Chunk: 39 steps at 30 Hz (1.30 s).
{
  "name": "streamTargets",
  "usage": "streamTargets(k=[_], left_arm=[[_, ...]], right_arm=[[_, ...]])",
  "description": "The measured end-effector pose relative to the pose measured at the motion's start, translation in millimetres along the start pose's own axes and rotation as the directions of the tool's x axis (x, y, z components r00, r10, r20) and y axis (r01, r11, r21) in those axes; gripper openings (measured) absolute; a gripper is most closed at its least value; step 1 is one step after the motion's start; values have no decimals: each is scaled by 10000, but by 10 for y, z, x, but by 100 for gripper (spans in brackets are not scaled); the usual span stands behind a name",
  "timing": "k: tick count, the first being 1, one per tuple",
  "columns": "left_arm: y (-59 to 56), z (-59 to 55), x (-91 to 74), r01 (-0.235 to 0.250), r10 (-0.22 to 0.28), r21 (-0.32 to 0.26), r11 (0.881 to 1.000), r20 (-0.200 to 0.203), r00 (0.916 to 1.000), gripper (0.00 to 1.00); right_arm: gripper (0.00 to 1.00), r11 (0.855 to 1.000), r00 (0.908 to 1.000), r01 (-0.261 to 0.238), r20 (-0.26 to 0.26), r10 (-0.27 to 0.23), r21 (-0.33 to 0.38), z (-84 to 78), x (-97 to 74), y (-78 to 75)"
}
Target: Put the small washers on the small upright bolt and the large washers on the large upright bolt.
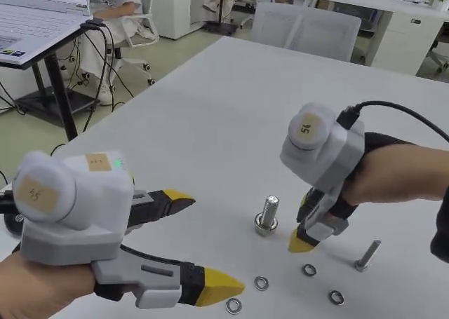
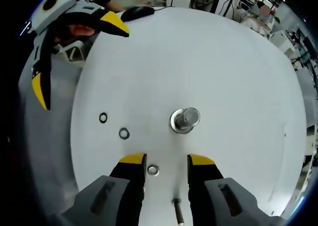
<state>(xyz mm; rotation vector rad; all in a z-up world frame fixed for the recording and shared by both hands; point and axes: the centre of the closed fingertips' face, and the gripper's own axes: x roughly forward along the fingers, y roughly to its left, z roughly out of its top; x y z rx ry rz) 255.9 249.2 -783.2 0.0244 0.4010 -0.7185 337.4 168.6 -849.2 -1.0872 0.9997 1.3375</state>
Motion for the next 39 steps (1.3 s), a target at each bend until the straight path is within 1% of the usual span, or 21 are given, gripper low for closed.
streamTargets(k=[6,12,19,24,30,35,39], left_arm=[[-22,4,5,71,-71,72,9999,-18,10000,81],[-42,5,-10,100,-100,118,9999,-27,9999,81],[-73,-20,-46,102,-102,122,9999,-60,9999,80],[-84,-50,-76,94,-93,109,9999,-110,9999,80],[-95,-58,-103,59,-58,104,9999,-127,9999,80],[-105,-76,-125,39,-37,103,9999,-167,9999,80],[-117,-92,-140,24,-23,82,10000,-181,9998,80]], right_arm=[[34,9999,9999,-104,5,104,-81,-26,9,149],[34,9995,9998,-188,93,191,-252,9,-7,301],[34,9968,9989,-399,237,416,-689,145,8,497],[34,9907,9976,-643,195,671,-1195,260,73,674],[33,9832,9949,-922,255,974,-1575,389,135,824],[31,9756,9906,-1240,351,1324,-1811,486,203,974],[29,9707,9893,-1331,322,1423,-1999,527,261,1038]])
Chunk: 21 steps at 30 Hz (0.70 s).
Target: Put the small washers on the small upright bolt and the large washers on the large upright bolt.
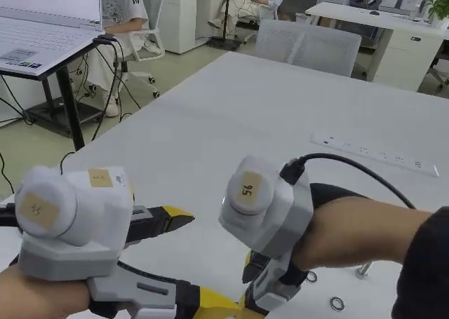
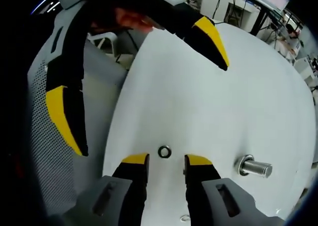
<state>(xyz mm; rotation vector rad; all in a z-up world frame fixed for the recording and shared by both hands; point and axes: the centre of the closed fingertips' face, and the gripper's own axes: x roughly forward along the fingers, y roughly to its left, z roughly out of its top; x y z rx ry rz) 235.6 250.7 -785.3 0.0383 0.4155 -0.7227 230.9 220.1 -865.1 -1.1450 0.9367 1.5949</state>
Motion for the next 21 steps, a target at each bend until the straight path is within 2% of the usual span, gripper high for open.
streamTargets(k=[10,14,21], left_arm=[[-4,-31,-50,-96,97,-65,9999,50,9999,79],[-3,-37,-66,-112,113,-81,9999,74,9999,79],[0,-33,-86,-159,160,-79,9998,112,9998,78]], right_arm=[[26,9995,9994,-68,-350,57,-313,-30,130,51],[26,9975,9969,232,-741,-282,-665,-88,160,12],[24,9948,9955,398,-818,-475,-934,-84,162,11]])
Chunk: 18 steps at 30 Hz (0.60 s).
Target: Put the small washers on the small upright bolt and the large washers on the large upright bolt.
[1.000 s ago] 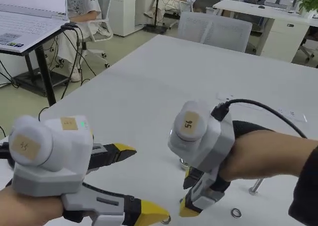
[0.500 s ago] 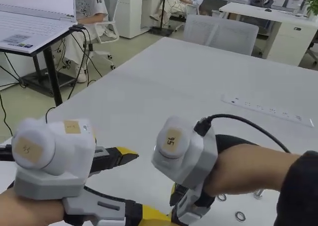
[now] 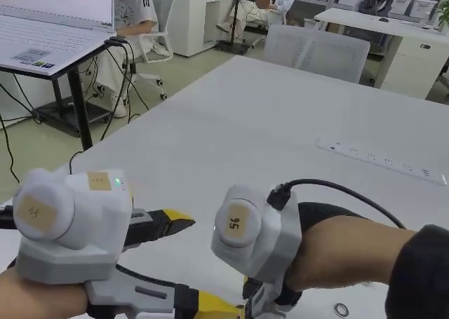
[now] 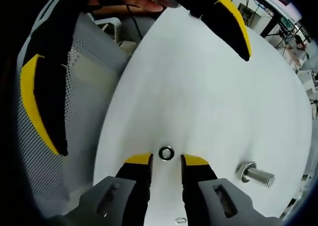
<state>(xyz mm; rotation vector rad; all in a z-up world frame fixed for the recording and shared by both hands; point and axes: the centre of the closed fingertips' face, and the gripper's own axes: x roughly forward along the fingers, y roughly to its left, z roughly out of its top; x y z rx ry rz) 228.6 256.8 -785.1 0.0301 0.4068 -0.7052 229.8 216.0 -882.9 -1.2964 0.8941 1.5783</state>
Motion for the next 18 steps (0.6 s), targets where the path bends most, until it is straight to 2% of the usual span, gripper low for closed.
streamTargets(k=[7,18], left_arm=[[-8,16,-10,-16,16,18,10000,39,10000,78],[-22,13,-23,-15,14,22,10000,35,10000,78]], right_arm=[[18,9994,10000,38,-47,-40,-354,14,3,25],[15,9993,9999,87,61,-85,-350,29,2,9]])
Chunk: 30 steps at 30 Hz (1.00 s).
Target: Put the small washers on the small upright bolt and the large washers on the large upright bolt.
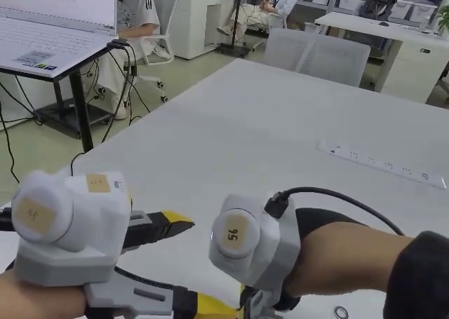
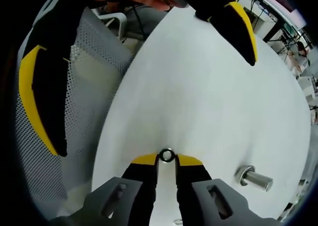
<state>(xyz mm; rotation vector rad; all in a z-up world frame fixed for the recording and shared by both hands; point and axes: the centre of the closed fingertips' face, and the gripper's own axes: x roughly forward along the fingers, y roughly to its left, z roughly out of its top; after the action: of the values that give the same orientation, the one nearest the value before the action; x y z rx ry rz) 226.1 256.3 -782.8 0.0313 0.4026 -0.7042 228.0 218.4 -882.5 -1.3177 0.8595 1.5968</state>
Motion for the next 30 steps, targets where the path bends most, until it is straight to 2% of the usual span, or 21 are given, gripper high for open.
streamTargets(k=[14,30], left_arm=[[-14,4,17,57,-57,25,10000,-53,10000,78],[-59,61,119,602,-587,428,9973,-355,9976,78]], right_arm=[[14,9995,10000,-84,9,84,311,-54,-30,-2],[13,9928,9992,226,303,-263,1179,-238,-315,-78]])
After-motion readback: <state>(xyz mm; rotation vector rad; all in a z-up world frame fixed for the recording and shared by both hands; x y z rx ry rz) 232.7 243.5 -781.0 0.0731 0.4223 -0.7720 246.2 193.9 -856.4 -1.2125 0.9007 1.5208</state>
